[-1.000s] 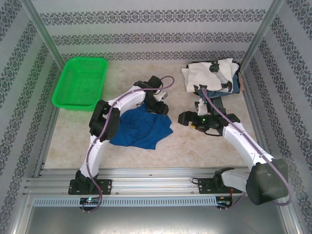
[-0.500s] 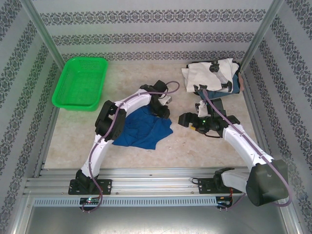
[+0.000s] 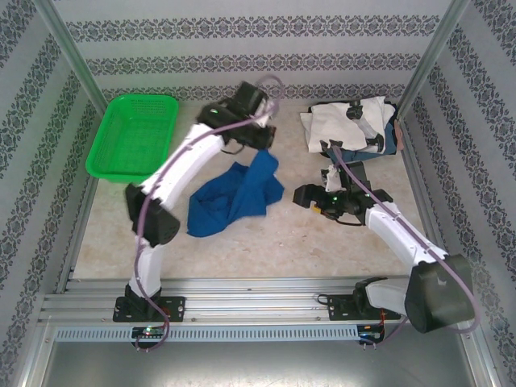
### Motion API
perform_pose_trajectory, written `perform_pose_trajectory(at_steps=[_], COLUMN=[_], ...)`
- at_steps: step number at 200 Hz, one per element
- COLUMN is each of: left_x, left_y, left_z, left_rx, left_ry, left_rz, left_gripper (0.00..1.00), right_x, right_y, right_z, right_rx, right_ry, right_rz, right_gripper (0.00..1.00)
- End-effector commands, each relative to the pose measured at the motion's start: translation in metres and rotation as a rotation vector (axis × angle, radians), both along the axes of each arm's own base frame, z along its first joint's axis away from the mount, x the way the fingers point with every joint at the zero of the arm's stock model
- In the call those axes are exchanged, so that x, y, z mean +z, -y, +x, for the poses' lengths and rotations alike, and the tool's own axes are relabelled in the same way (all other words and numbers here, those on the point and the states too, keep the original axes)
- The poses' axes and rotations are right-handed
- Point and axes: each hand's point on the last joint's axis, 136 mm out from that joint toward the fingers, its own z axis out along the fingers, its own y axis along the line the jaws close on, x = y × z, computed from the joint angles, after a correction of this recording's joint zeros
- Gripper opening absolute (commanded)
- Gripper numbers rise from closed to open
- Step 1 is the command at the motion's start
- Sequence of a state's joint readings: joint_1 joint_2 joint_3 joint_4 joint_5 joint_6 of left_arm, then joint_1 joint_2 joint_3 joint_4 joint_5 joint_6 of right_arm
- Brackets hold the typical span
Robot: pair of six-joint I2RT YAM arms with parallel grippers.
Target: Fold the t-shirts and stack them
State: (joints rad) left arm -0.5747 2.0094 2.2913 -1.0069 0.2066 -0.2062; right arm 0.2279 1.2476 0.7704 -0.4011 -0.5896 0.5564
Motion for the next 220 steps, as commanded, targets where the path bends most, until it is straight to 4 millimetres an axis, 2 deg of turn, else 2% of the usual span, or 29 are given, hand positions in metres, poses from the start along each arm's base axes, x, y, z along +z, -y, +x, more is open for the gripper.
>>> perform_pose_trajectory(at_steps=[1,11,22,33,56,73,93,115,128,157,181,194,220], left_x=[0.087,0.102,0.108,0.109,0.103,0.101,0.107,0.109,0.096,0.048,0.027,0.018,-0.003], left_y=[-0.067,-0.084,-0.095,-0.105,-0.113,-0.121,-0.146,-0.167,-0.174,-0.189,-0.208,-0.207,-0.208], left_z=[-0.029,-0.039,-0.049,-0.056,-0.068,-0.078,-0.093,-0.111,-0.12,-0.138,-0.146,-0.148,-0.153], left_rx=[0.162,0.19,0.197,0.209,0.213,0.234,0.307,0.357,0.388,0.492,0.573,0.57,0.587], left_ry=[0.152,0.178,0.176,0.176,0.174,0.175,0.208,0.217,0.177,0.098,0.109,0.084,0.031], left_rz=[0.007,0.005,-0.008,-0.01,-0.048,-0.103,-0.132,-0.211,-0.25,-0.255,-0.229,-0.213,-0.2], left_gripper=[0.0,0.0,0.0,0.0,0.0,0.0,0.0,0.0,0.0,0.0,0.0,0.0,0.0], right_x=[-0.011,-0.017,-0.024,-0.03,-0.036,-0.032,-0.023,-0.018,-0.022,-0.031,-0.048,-0.055,-0.056], right_y=[-0.014,-0.025,-0.035,-0.041,-0.047,-0.048,-0.042,-0.047,-0.052,-0.062,-0.081,-0.091,-0.107], right_z=[0.008,0.013,0.021,0.032,0.06,0.08,0.1,0.112,0.116,0.122,0.119,0.12,0.135], right_rx=[0.022,0.05,0.066,0.052,-0.01,-0.045,-0.094,-0.082,-0.062,-0.04,0.042,0.072,0.086], right_ry=[-0.041,-0.056,-0.067,-0.081,-0.093,-0.081,-0.055,-0.051,-0.062,-0.096,-0.124,-0.125,-0.081], right_rz=[-0.013,-0.038,-0.077,-0.103,-0.104,-0.109,-0.12,-0.105,-0.116,-0.136,-0.167,-0.175,-0.167], right_gripper=[0.9,0.9,0.89,0.89,0.88,0.87,0.87,0.87,0.87,0.86,0.85,0.85,0.85])
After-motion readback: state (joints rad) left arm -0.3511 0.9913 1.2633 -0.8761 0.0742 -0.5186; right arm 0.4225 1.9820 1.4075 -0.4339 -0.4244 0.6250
